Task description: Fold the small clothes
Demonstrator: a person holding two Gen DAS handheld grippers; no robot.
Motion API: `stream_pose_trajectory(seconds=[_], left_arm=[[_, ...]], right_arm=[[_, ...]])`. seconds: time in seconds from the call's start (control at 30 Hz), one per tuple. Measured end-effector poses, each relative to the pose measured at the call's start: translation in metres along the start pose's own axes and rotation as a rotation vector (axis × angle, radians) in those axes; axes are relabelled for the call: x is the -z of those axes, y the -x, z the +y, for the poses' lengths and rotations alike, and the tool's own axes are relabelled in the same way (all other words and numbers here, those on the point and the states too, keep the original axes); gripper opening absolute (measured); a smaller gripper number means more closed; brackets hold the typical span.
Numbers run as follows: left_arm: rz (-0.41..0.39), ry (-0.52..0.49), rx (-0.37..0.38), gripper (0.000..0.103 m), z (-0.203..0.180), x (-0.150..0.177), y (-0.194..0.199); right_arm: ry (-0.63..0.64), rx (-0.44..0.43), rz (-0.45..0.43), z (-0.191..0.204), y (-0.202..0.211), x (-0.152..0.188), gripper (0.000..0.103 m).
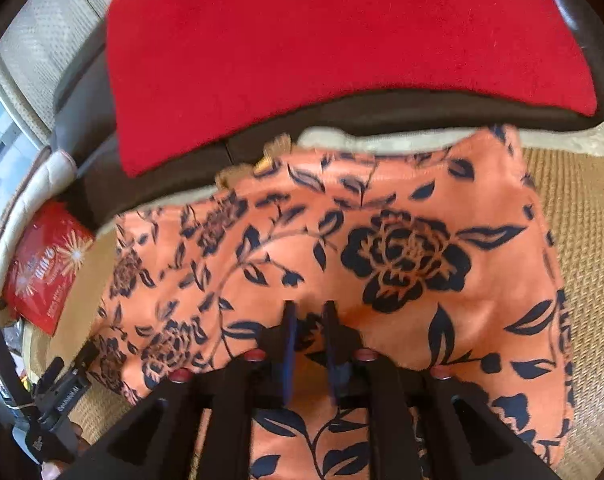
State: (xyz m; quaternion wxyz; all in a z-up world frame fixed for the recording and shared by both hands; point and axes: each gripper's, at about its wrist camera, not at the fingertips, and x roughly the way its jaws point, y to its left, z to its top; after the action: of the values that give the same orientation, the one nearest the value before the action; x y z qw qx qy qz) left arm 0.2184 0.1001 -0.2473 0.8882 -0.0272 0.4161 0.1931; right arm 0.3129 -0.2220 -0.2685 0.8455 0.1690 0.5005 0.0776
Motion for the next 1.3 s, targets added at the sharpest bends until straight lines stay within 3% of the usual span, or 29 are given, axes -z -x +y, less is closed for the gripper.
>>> stream_pose_trajectory(seconds=[0.07,0.13,0.23,0.37,0.47,0.63,0.77,0.87,1.0,1.1,1.17,1.3], left_arm=[[0.002,0.022,0.014,0.103,0.002,-0.005,0.002],[0.004,0.050,0.045,0.103,0.005,-0.009,0.004],[-0.010,0.091,0.065,0.103,0.014,-0.008,0.014],[-0.008,0.136,0.041,0.103,0.041,-0.002,0.016],[0.025,0.189,0.039,0.103,0.067,0.007,0.013],[0.100,0.272,0.139,0.102,0.093,0.025,0.004],[0.111,0.235,0.234,0.081,0.084,0.026,0.001],[0.146,0.257,0.320,0.071,0.079,0.025,-0.007],[0.209,0.311,0.392,0.071,0.070,0.022,-0.027],[0.210,0.308,0.434,0.073,0.058,0.014,-0.034],[0.213,0.301,0.458,0.079,0.049,0.010,-0.039],[0.191,0.305,0.477,0.079,0.039,0.004,-0.045]], right_arm=[[-0.004,-0.033,0.020,-0.004,-0.005,0.000,0.050],[-0.014,-0.048,-0.011,-0.007,0.001,-0.002,0.054],[-0.004,-0.019,-0.089,-0.012,0.019,-0.004,0.054],[-0.054,-0.074,-0.147,-0.022,0.041,0.001,0.054],[-0.025,-0.085,-0.173,-0.015,0.056,0.017,0.039],[-0.019,-0.112,-0.156,0.007,0.058,0.037,0.037],[-0.041,-0.109,-0.110,0.016,0.056,0.062,0.037],[-0.025,-0.072,-0.097,0.020,0.050,0.069,0.037],[-0.032,-0.097,-0.101,0.018,0.044,0.065,0.037],[-0.027,-0.122,-0.099,0.024,0.039,0.062,0.037],[-0.023,-0.127,-0.097,0.029,0.034,0.060,0.037],[-0.015,-0.136,-0.095,0.036,0.025,0.056,0.037]])
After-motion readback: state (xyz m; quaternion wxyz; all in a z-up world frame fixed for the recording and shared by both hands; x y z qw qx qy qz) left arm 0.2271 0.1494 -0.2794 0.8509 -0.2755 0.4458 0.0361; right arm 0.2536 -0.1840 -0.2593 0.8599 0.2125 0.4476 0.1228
